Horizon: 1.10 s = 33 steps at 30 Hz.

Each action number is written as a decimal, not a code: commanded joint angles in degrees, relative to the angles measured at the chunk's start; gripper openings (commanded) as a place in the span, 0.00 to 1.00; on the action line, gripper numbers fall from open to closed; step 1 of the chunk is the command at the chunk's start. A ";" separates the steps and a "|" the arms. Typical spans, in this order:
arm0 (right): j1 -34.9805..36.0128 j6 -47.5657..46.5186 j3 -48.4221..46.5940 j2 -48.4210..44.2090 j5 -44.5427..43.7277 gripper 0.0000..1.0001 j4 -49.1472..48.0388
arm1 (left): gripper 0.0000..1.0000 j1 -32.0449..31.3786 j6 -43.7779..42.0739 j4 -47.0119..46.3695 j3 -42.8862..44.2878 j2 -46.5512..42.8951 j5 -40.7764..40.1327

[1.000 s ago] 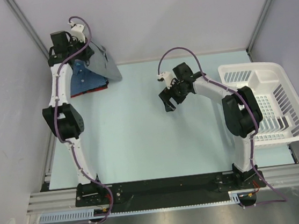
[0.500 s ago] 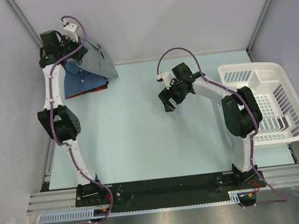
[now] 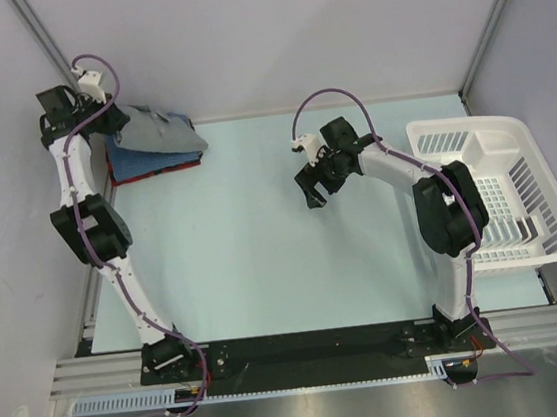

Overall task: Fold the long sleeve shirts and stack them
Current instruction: Neatly place the folded shirt to the corner

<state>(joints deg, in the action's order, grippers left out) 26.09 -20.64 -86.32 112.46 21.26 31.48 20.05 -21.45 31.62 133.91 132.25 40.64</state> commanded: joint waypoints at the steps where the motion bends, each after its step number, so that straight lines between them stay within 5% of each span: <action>1: 0.28 -0.45 -1.92 -1.81 -0.51 1.00 -0.72 | 0.27 2.79 -0.26 -5.07 1.01 1.87 2.07; 5: 0.37 -0.54 -2.18 -1.63 -0.51 1.00 -0.55 | 0.33 4.37 -2.54 -6.22 0.92 3.28 -3.89; 8: 0.37 -0.54 -2.27 -1.63 -0.60 1.00 -0.55 | 0.52 5.26 -2.80 -5.87 -0.48 2.76 -9.33; 10: 0.37 -0.54 -2.36 -1.63 -0.43 1.00 -0.37 | 0.75 5.52 -2.63 -5.78 -1.97 1.18 -13.03; 14: 0.37 -0.36 -3.23 -1.11 0.19 1.00 0.33 | 0.94 5.52 -2.02 -3.06 -3.65 -1.54 -15.59; 22: -0.33 1.04 -5.26 -0.93 1.86 1.00 0.86 | 1.00 5.26 -1.22 1.87 -15.22 -11.56 -10.85; 28: -0.68 1.39 -5.26 -0.32 3.26 1.00 0.77 | 0.99 4.56 -2.98 2.39 -21.58 -15.00 -16.89; 33: -1.48 3.24 -8.15 1.17 4.76 1.00 0.77 | 0.98 5.43 4.30 5.21 -24.29 -16.75 -16.04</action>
<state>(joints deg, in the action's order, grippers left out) 25.47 -19.31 -90.37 112.99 23.81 32.80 25.04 -22.00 34.17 112.90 119.57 24.91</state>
